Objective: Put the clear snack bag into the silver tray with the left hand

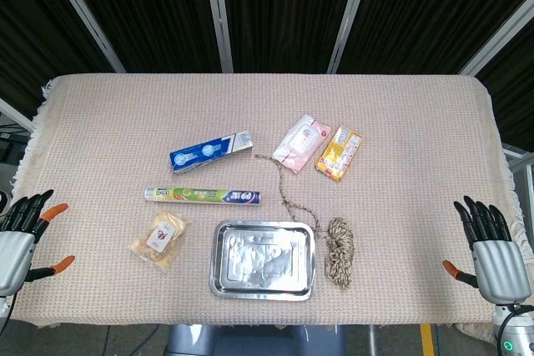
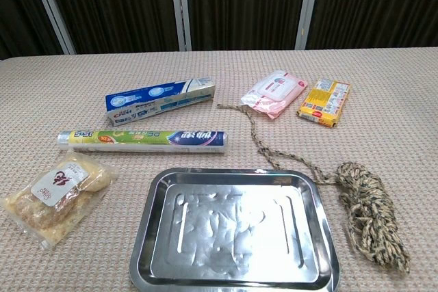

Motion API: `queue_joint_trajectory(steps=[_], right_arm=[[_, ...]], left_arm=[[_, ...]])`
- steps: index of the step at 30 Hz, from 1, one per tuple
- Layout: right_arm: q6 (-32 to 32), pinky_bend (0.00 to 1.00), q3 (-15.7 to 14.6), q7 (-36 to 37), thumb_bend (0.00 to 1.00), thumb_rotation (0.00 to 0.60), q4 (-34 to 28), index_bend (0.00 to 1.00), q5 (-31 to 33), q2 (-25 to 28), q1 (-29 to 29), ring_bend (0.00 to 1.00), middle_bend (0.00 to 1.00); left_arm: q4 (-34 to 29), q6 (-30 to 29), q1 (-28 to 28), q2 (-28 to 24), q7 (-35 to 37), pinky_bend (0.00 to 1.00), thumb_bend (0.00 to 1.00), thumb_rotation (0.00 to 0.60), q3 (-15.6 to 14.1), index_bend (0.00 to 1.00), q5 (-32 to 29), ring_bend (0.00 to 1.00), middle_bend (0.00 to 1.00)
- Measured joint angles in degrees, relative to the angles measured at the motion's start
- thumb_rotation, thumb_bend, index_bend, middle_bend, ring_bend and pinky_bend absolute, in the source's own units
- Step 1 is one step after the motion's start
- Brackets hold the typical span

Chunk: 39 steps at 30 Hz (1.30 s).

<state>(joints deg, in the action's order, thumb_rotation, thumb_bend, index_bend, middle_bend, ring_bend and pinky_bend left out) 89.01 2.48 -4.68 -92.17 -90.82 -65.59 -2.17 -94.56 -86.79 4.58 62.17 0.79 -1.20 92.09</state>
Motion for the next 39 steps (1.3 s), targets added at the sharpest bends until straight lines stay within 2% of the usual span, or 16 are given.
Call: queue_joint_trajectory(steps=[25, 35, 39], right_arm=[[1.0, 0.00, -0.3, 1.2, 0.00, 0.600, 0.5, 0.00, -0.7, 0.0, 0.4, 0.00, 0.00], [1.0, 0.00, -0.3, 1.5, 0.00, 0.600, 1.0, 0.00, -0.4, -0.2, 0.6, 0.00, 0.00], [1.2, 0.00, -0.3, 1.6, 0.00, 0.600, 1.0, 0.00, -0.2, -0.1, 0.8, 0.00, 0.00]], left_arm=[[0.2, -0.5, -0.4, -0.4, 0.4, 0.00, 0.08, 0.552, -0.5, 0.19, 1.1, 0.00, 0.00], [0.6, 6.1, 2.5, 0.5, -1.1, 0.00, 0.08, 0.550, -1.0, 0.16, 0.7, 0.00, 0.00], [0.5, 9.1, 4.1, 0.8, -1.7, 0.00, 0.04, 0.553, -1.2, 0.12, 0.8, 0.00, 0.00]])
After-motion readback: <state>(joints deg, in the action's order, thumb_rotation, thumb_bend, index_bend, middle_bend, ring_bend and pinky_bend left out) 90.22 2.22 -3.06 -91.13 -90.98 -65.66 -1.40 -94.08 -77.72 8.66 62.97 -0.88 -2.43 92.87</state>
